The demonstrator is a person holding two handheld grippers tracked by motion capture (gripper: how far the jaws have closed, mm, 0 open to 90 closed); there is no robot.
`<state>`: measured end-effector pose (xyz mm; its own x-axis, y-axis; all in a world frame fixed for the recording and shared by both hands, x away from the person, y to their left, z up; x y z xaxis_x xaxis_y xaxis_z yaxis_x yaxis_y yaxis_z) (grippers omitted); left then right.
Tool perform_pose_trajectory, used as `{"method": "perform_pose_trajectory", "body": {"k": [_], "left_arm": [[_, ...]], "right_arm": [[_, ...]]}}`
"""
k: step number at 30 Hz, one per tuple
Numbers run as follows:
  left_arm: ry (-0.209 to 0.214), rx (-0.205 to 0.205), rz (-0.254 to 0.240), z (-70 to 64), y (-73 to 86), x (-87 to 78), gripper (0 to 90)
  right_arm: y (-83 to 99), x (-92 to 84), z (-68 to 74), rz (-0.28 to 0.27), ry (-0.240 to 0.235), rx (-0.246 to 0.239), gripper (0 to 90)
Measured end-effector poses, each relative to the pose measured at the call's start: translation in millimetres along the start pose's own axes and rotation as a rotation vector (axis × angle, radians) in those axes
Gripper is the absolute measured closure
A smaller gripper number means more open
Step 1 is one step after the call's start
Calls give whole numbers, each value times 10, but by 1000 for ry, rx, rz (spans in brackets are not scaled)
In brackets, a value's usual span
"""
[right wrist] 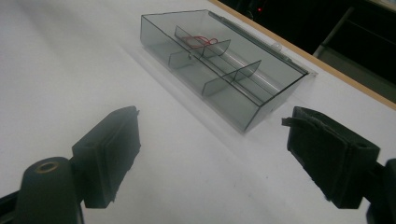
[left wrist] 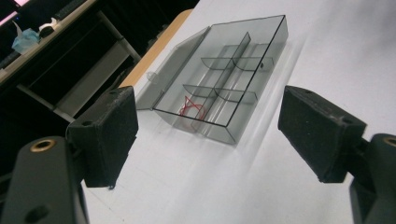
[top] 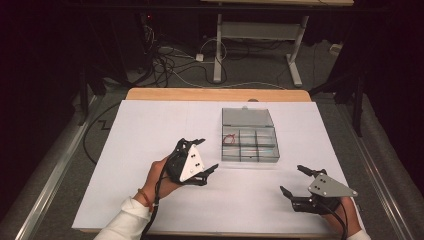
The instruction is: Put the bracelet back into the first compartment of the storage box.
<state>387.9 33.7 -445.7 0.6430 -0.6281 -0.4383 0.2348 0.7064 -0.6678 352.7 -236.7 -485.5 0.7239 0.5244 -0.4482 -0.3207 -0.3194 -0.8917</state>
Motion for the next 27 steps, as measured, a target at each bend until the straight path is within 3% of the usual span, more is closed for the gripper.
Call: {"method": "perform_pose_trajectory", "body": {"k": [12,20,27], "left_arm": [[-5,-3,20,-77,194,-101,192],[-19,-23,10,-98,300,-192,192],[-17,-39,32,-136,427,-246,192]], "right_arm": [[5,5,21,2,-4,-6,181],[3,2,29,0,-6,-10,186],[-2,-1,29,-2,-2,-9,183]]}}
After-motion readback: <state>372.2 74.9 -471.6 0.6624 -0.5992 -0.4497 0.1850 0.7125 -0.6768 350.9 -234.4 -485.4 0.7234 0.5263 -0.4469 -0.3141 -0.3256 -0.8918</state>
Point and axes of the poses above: each handheld gripper's, and its own axes: x roughly forward along the jaws, y roughly out of its underside, z roughly to its left, the point moved 10 cm from there along x, roughly forward along the jaws, and after that the axes turned 14 degrees about x, right-handed, at the moved point
